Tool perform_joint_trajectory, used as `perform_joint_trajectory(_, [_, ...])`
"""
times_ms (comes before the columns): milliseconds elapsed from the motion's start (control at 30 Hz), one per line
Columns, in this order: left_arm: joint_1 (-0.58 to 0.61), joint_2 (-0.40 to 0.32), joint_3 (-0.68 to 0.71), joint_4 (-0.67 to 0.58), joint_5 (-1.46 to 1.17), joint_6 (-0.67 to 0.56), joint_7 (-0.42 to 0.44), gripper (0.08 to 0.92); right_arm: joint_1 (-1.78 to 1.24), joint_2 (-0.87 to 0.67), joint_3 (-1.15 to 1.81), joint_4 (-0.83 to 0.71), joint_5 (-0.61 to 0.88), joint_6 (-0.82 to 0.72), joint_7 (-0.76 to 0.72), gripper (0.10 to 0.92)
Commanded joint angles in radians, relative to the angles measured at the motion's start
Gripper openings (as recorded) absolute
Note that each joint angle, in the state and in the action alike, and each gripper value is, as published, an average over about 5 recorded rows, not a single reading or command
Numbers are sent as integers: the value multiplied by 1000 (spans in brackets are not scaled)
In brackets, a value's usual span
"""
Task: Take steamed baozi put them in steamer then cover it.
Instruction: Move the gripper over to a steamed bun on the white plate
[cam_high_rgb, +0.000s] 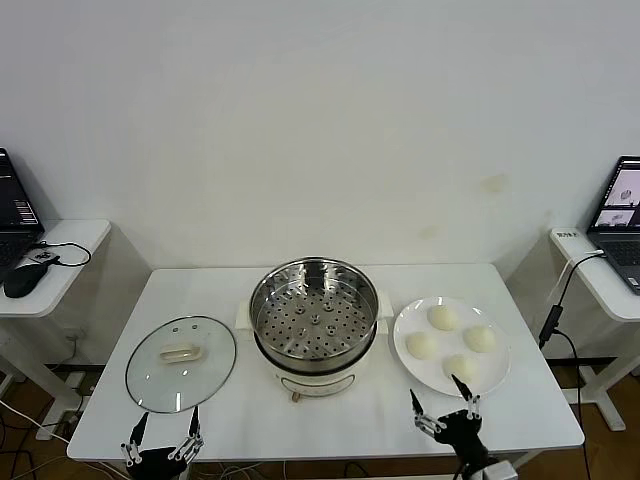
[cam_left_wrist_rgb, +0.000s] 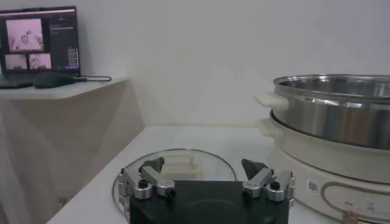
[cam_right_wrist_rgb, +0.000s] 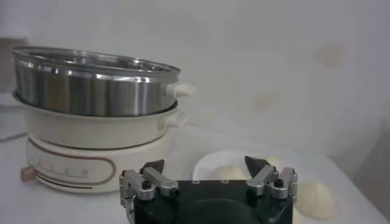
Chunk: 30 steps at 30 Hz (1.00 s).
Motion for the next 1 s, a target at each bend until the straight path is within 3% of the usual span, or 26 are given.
perform_joint_trajectory(33, [-13,2,-21,-10,33,43,4,823,88,-82,42,-28,-158,-17,-5,823])
perform_joint_trajectory(367, [-45,8,-49,-15,66,51,12,823,494,-404,-25,-248,-404,-110,-349,823])
perform_joint_trajectory(600, [-47,18,-63,-14,63,54,10,823,888,-595,-326,-456,-389,-84,-578,823])
perform_joint_trajectory(767, [-49,21,-63,-15,62,55,6,823,1180,-609,-644,-594,-313,-67,-721,823])
perform_joint_trajectory(1000, [-61,25,-69,-17,61,61,5,823,1498,-506,-1015,-799,-263,-3,-858,823])
